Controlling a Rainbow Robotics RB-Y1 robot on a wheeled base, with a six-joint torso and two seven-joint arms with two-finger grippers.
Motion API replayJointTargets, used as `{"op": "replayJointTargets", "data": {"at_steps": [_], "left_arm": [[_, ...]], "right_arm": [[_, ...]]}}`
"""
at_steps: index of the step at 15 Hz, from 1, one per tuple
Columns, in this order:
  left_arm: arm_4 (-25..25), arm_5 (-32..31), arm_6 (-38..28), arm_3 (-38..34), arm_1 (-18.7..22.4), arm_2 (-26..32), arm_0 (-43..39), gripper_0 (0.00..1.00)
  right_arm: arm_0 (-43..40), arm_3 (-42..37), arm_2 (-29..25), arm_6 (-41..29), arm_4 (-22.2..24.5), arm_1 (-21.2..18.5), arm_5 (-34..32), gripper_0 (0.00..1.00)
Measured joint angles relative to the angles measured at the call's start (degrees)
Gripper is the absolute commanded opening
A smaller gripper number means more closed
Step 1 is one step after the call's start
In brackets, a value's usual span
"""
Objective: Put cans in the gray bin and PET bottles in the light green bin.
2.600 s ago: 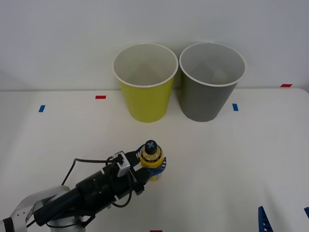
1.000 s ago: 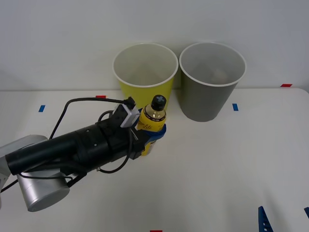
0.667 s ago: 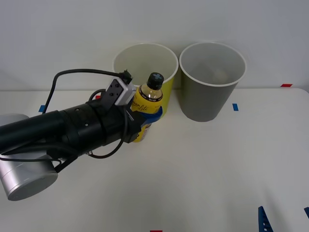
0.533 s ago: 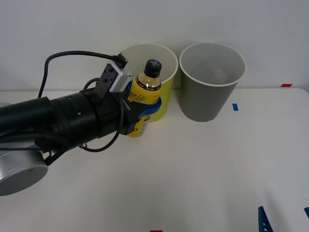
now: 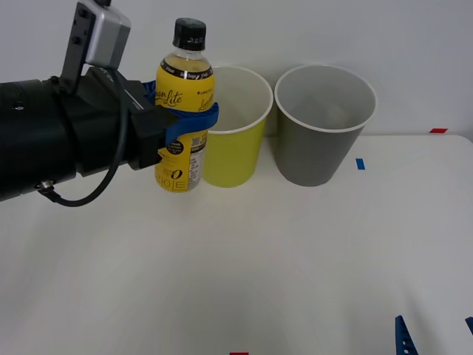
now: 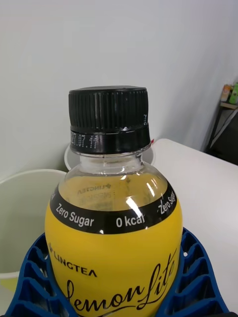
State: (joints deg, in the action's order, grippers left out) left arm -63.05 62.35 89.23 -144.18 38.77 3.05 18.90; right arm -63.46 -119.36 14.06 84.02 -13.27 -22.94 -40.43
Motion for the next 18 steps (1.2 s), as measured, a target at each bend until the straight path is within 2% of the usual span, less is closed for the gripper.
{"op": "replayJointTargets", "data": {"at_steps": [2, 4, 10, 12, 14, 18], "left_arm": [[-5.2, 5.3, 0.9, -1.5, -3.5, 7.5, 0.0, 0.00], [-10.2, 7.3, 1.9, -3.0, -6.3, 13.4, 0.0, 0.00], [-11.6, 9.1, 2.7, -5.8, -10.1, 20.8, 0.3, 0.00], [-8.8, 9.1, 2.5, -5.3, -12.2, 22.0, 2.4, 0.00], [-3.1, 9.1, 2.5, -2.2, -13.7, 21.3, 5.7, 0.00], [7.8, 6.4, 2.6, 5.2, -15.2, 14.8, 13.0, 0.00]], "right_arm": [[0.0, 0.0, 0.0, 0.0, 0.0, 0.0, 0.0, 1.00], [0.0, 0.0, 0.0, 0.0, 0.0, 0.0, 0.0, 1.00], [0.0, 0.0, 0.0, 0.0, 0.0, 0.0, 0.0, 1.00], [0.0, 0.0, 0.0, 0.0, 0.0, 0.0, 0.0, 1.00], [0.0, 0.0, 0.0, 0.0, 0.0, 0.0, 0.0, 1.00], [0.0, 0.0, 0.0, 0.0, 0.0, 0.0, 0.0, 1.00]]}}
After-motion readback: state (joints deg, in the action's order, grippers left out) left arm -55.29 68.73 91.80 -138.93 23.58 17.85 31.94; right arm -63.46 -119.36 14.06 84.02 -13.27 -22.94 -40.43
